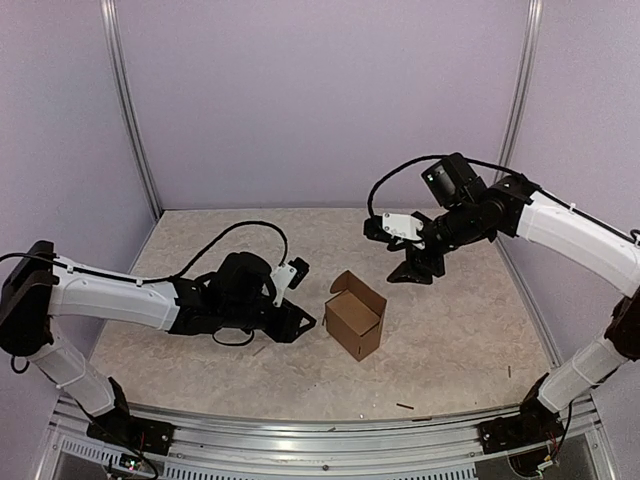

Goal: Fold the paper box

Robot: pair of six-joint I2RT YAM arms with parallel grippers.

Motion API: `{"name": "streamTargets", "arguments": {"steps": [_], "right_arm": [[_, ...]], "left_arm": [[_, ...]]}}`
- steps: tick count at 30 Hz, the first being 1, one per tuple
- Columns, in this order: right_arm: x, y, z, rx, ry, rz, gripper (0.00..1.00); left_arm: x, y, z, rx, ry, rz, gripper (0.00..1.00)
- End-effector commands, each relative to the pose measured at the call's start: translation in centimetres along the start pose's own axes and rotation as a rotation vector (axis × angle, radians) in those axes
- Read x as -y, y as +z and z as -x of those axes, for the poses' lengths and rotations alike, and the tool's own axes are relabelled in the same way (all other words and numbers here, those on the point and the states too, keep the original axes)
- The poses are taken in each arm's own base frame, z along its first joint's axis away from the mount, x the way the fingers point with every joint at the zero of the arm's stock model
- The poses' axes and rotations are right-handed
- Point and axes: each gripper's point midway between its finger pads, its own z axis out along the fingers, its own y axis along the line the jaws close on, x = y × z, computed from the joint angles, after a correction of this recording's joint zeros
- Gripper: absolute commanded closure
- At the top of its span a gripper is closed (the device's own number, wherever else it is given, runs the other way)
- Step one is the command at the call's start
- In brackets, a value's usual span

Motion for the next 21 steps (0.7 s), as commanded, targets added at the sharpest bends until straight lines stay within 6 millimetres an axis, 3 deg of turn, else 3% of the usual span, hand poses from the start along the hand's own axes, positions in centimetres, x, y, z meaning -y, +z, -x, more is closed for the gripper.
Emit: {"name": "streamTargets", "arguments": {"steps": [1,5,9,13,17,21], "right_arm": [[0.3,2.6,2.3,0.053,0.138,0.114,0.32],[0.6,4.4,3.1,0.051,0.219,0.182,0.3],[0.0,6.1,2.3,0.004,0.266,0.228,0.01],[0.2,7.0,1.1,-0.04,0.303,0.196,0.0],[2.4,7.4,-1.4,-0.103,0.371,0.1,0.0],[5.2,7.3,-5.2,-0.126,0.499,0.066,0.0]], "left_arm": [[0.2,1.2,0.3,0.032,-0.07,0.026,0.44],[-0.3,1.4,0.0,0.017,-0.08,0.072,0.43],[-0.5,1.3,0.0,0.022,-0.115,0.083,0.42],[0.0,1.7,-0.4,0.006,-0.109,0.071,0.42],[0.1,2.0,-0.4,-0.001,-0.091,0.072,0.42],[0.3,1.7,0.5,0.026,-0.077,0.063,0.42]]}}
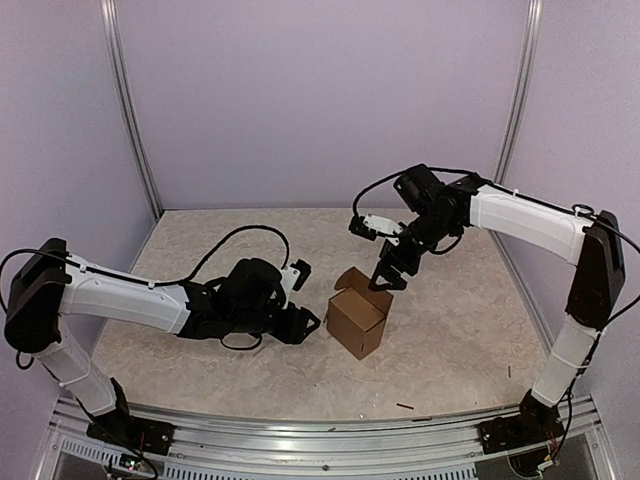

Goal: Fold the paper box

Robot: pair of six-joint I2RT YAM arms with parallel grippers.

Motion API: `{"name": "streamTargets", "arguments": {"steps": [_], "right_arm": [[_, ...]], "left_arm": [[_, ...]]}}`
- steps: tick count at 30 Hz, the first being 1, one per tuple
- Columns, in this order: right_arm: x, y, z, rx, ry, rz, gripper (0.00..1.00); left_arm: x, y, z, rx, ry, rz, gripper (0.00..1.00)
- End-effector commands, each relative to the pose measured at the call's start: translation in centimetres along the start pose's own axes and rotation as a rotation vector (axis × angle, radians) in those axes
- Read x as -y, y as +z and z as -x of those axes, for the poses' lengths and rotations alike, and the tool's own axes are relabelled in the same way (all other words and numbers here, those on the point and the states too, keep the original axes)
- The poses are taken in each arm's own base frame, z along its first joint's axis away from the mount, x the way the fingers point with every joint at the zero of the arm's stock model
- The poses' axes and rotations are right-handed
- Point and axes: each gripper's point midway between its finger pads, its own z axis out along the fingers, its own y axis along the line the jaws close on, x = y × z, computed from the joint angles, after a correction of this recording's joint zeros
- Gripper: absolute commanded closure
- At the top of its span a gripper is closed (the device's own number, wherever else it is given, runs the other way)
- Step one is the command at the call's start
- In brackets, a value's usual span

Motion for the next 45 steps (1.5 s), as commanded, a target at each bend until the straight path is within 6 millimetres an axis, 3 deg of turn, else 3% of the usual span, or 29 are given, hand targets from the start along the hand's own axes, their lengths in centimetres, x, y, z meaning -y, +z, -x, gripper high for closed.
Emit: {"name": "streamTargets", "arguments": {"steps": [1,5,9,13,18,23,27,30,33,36,42,45], "right_arm": [[5.3,-0.1,-3.9,-0.034,0.175,-0.076,0.0],[8.9,-0.8,-7.6,-0.01,0.288,-0.071,0.0],[9.0,-2.4,-9.1,0.05,0.282,-0.049,0.0],[8.9,-2.1,-11.3,0.028,0.238,-0.112,0.0],[9.9,-3.1,-12.3,0.047,0.143,-0.276,0.0],[13.3,-3.7,-12.9,-0.009,0.056,-0.45,0.01],[14.8,-2.4,-12.3,-0.018,0.022,-0.46,0.18],[14.7,-0.3,-12.7,-0.072,-0.006,-0.457,0.23],[12.2,2.0,-13.4,-0.143,-0.058,-0.405,0.28],[7.1,3.1,-12.6,-0.166,-0.16,-0.326,0.29],[-6.2,3.8,-7.8,-0.076,-0.363,0.016,0.27],[-9.6,2.6,-5.4,-0.004,-0.352,0.208,0.27]], "left_arm": [[0.7,0.0,1.4,0.037,0.018,-0.01,0.42],[0.9,0.3,1.0,0.027,0.027,-0.012,0.42],[1.0,0.4,0.8,0.028,0.035,-0.018,0.41],[1.7,1.5,1.0,0.0,0.057,-0.035,0.4],[2.5,3.0,1.8,-0.014,0.051,-0.05,0.38],[2.3,4.1,1.7,-0.035,0.053,-0.025,0.37],[2.4,4.8,0.6,-0.071,0.048,-0.038,0.38],[1.8,4.7,-0.2,-0.091,0.019,-0.014,0.4],[0.8,3.2,-0.5,-0.069,-0.008,0.025,0.41],[-1.1,1.2,-1.0,-0.04,-0.047,0.101,0.4],[-4.5,-2.0,-3.3,-0.041,-0.121,0.236,0.37],[-5.7,-2.9,-4.4,-0.06,-0.147,0.284,0.37]]}}
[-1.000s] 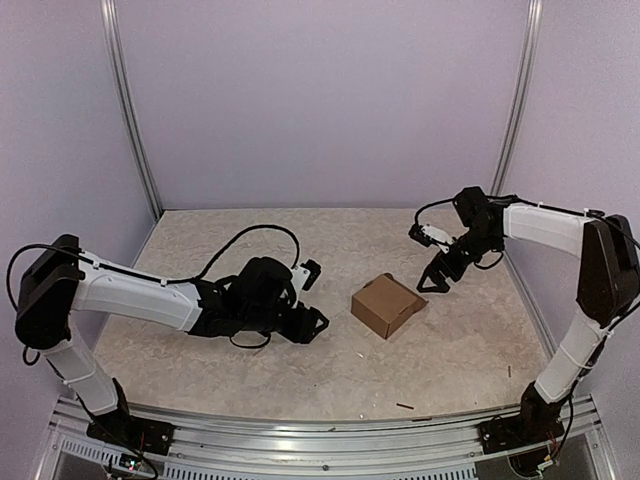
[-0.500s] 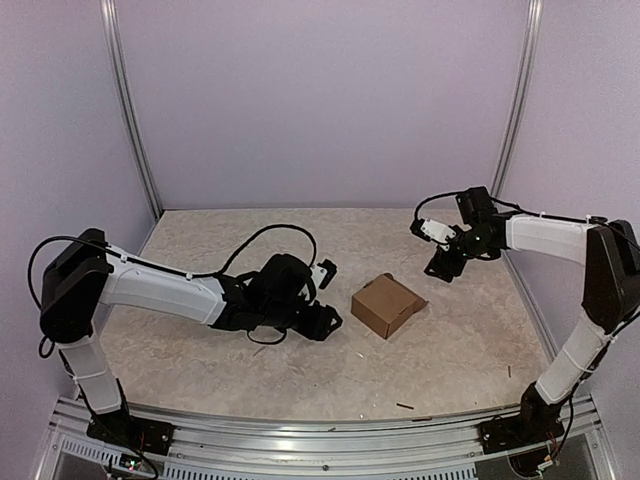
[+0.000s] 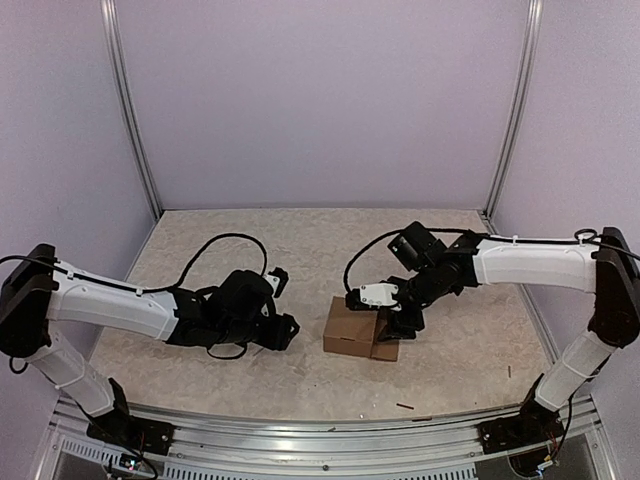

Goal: Fold the paper box

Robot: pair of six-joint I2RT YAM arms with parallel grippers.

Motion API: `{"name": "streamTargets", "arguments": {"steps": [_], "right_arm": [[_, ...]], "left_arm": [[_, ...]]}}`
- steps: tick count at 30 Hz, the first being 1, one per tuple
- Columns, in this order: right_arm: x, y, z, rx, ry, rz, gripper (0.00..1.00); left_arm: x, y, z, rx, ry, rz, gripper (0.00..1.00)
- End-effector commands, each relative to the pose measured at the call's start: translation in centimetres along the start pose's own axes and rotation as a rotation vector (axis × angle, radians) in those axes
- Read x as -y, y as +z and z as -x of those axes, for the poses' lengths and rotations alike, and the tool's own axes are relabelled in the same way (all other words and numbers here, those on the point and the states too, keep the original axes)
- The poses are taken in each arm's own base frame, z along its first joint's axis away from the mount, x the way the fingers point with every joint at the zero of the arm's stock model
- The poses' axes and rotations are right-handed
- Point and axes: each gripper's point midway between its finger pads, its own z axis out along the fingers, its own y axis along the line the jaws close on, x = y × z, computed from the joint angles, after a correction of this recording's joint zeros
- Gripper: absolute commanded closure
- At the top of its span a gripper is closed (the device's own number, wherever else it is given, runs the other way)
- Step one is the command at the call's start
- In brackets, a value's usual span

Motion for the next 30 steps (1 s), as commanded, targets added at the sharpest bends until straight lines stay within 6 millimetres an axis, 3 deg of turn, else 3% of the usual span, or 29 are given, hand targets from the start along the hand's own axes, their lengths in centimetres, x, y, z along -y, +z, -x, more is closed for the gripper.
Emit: {"name": "streamTargets", "arguments": {"steps": [1,3,5,8,12,16,19,21,25,26,30], "right_arm": [[-3.8,-3.3,4.2,0.14,0.008,0.264,0.26],[-3.4,-4.7,5.7,0.189,-0.008,0.265,0.25],[-1.7,-5.8,6.4,0.206,-0.021,0.189,0.24],[2.7,-6.3,5.8,0.199,0.002,0.013,0.22],[8.3,-6.3,4.6,0.219,0.122,-0.133,0.22],[14.0,-10.3,4.4,0.34,0.209,-0.437,0.16],[17.1,-13.2,3.2,0.354,0.296,-0.647,0.01],[18.4,-12.3,1.7,0.31,0.361,-0.643,0.0],[17.7,-7.6,-0.8,0.23,0.379,-0.43,0.01],[17.4,-6.7,-1.1,0.221,0.377,-0.393,0.03],[17.1,-4.4,-2.4,0.182,0.37,-0.361,0.09]], "left_arm": [[-2.8,-1.0,-1.6,-0.025,-0.064,0.118,0.37],[-3.1,-1.2,-2.2,-0.043,-0.082,0.125,0.37],[-2.7,-1.1,-2.9,-0.07,-0.095,0.104,0.37],[-1.5,-1.1,-4.0,-0.115,-0.089,0.045,0.39],[1.6,-0.9,-5.1,-0.142,0.015,-0.086,0.42],[4.6,0.1,-4.5,-0.157,0.086,-0.205,0.43],[5.8,1.5,-4.2,-0.184,0.149,-0.228,0.42],[5.8,2.5,-3.4,-0.176,0.188,-0.211,0.42],[4.2,5.0,-0.8,-0.179,0.206,-0.201,0.42],[3.0,5.8,-0.1,-0.179,0.205,-0.178,0.42],[-1.2,7.7,6.3,-0.08,0.218,-0.063,0.41]]}}
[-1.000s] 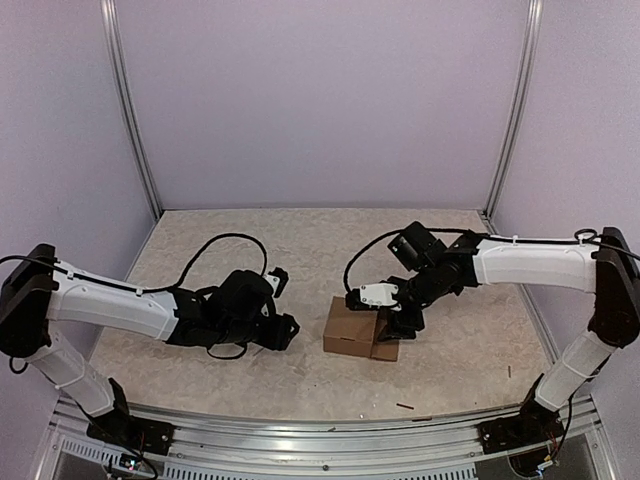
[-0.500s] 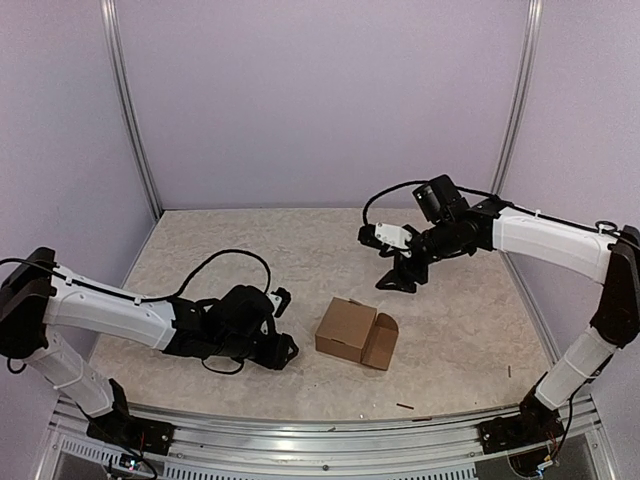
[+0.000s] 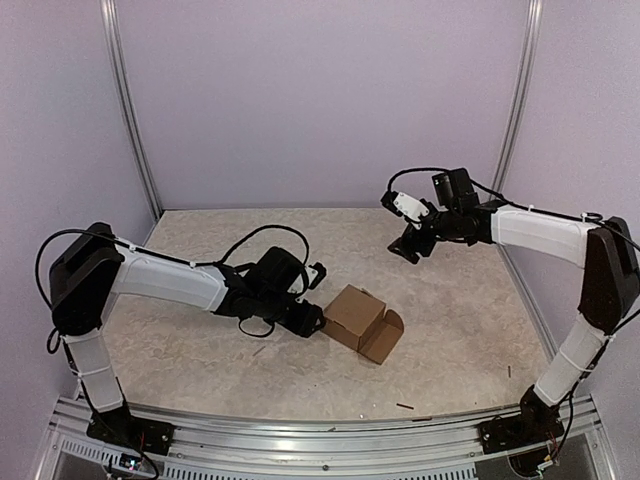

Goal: Fold the paper box

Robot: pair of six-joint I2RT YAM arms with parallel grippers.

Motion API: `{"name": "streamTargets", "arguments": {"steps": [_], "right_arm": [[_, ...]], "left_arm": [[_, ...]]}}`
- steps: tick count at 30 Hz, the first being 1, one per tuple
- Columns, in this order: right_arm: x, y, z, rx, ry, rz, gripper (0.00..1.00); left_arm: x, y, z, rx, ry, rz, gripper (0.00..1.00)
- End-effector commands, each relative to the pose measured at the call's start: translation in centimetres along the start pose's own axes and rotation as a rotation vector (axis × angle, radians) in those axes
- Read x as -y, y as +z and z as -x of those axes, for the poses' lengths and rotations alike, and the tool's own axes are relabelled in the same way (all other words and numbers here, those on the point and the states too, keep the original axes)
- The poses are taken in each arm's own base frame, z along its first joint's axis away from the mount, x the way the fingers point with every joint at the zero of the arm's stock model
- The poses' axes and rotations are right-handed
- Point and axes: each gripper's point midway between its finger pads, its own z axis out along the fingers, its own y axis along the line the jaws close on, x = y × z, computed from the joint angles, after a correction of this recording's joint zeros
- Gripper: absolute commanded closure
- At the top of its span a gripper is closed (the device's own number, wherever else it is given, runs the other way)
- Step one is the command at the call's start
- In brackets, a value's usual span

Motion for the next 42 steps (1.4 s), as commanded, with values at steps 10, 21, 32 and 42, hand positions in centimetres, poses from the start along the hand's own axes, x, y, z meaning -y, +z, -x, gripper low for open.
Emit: {"name": "streamTargets", "arguments": {"steps": [10,21,32,42], "right_arm": [[2.0,4.8,-5.8,-0.219,0.029,-0.116,0.16],[-3.4,6.8,-10.0,-0.317,-0.044,0.054,0.27],[-12.6,3.6,-9.7,-0.349,-0.165,0.227,0.32],[-17.3,-1.1,-8.6,-0.273,-0.195,0.364,0.31]], "left_arm": [[-10.4,0.6,10.7,0.171,-0.06,0.141,0.39],[-6.2,2.0,3.3,-0.036,-0.099,0.072,0.4],[-5.9,5.0,7.3,0.015,-0.043,0.005,0.39],[-1.6,6.6,8.5,0.039,0.054,-0.207,0.39]]}}
